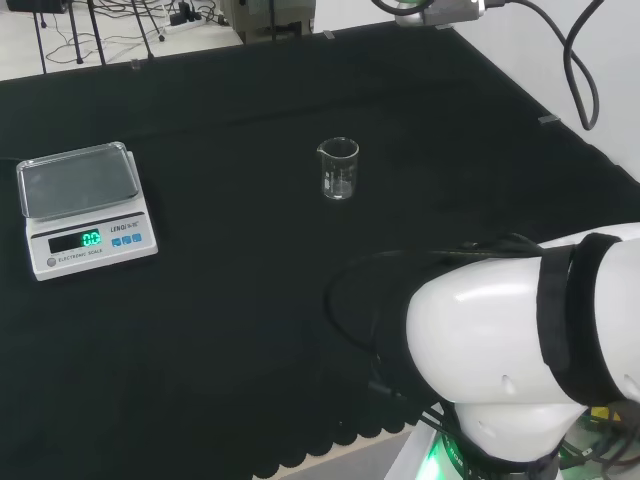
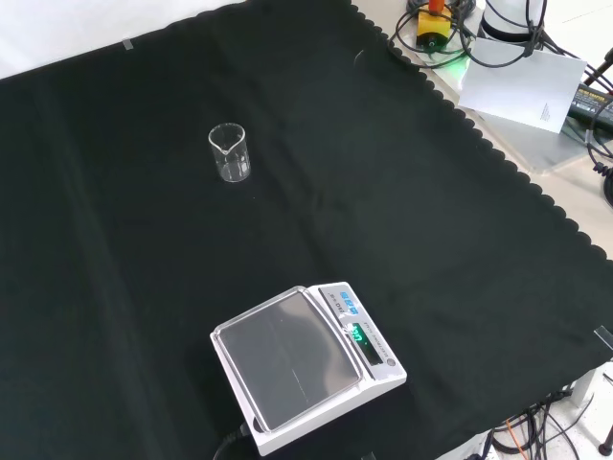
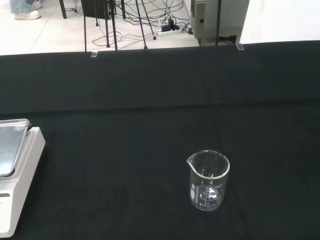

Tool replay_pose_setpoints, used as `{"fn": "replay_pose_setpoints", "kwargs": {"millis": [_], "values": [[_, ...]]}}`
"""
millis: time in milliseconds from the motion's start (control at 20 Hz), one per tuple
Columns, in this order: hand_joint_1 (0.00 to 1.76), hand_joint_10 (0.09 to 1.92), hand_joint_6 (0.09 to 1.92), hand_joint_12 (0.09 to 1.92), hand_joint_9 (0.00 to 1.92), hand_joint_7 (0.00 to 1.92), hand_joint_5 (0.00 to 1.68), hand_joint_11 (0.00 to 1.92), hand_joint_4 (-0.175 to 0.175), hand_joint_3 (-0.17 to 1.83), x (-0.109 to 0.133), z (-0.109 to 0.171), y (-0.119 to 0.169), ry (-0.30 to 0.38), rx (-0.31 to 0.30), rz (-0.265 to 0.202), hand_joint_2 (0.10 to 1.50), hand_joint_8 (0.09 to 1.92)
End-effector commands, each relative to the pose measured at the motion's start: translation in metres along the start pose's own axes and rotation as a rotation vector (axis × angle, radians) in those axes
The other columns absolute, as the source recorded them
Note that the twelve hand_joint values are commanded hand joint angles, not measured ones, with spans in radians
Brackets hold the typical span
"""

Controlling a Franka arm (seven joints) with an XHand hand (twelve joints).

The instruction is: Pick up the beaker.

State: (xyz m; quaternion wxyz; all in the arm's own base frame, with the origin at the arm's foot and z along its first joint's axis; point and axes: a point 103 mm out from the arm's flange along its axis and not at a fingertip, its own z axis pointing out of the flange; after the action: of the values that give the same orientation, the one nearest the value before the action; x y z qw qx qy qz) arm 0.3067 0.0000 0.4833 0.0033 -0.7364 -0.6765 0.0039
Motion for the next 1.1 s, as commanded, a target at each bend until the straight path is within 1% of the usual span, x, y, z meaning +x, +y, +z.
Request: {"fn": "replay_pose_setpoints", "kwargs": {"millis": [50,200,350,500,600,700,750,850,1000,1100], "values": [[0.56,0.82,0.09,1.25,0.17,0.10,0.10,0.00,0.003,0.48,-0.004,0.001,0.000,-0.003,-0.013,0.000,0.63,0.68],[0.55,0.86,0.09,1.28,0.14,0.08,0.10,0.00,0.004,0.37,-0.006,0.001,0.000,-0.005,-0.013,-0.002,0.68,0.70],[0.56,0.87,0.09,1.28,0.14,0.08,0.10,0.00,0.005,0.35,-0.006,0.001,0.003,-0.010,0.000,0.005,0.69,0.70],[0.56,0.87,0.09,1.28,0.14,0.08,0.10,0.00,0.005,0.34,-0.008,0.002,0.004,-0.004,-0.009,0.007,0.70,0.70],[0.56,0.87,0.09,1.28,0.14,0.08,0.10,0.00,0.005,0.34,-0.009,0.004,0.006,-0.007,0.000,0.007,0.70,0.70],[0.56,0.87,0.09,1.28,0.14,0.08,0.10,0.00,0.005,0.34,-0.010,0.006,0.008,-0.008,-0.005,0.008,0.70,0.70],[0.56,0.87,0.09,1.28,0.14,0.07,0.10,0.00,0.006,0.34,-0.011,0.010,0.011,-0.010,0.003,0.007,0.70,0.70],[0.56,0.87,0.09,1.28,0.14,0.07,0.10,0.00,0.006,0.33,-0.011,0.027,0.023,-0.008,0.028,-0.001,0.70,0.70],[0.57,0.87,0.09,1.25,0.13,0.06,0.09,0.00,0.008,0.31,-0.018,0.060,0.043,0.016,0.047,-0.010,0.71,0.69],[0.57,0.87,0.09,1.24,0.12,0.04,0.08,0.00,0.010,0.30,-0.024,0.076,0.055,0.036,0.059,-0.012,0.71,0.69]]}}
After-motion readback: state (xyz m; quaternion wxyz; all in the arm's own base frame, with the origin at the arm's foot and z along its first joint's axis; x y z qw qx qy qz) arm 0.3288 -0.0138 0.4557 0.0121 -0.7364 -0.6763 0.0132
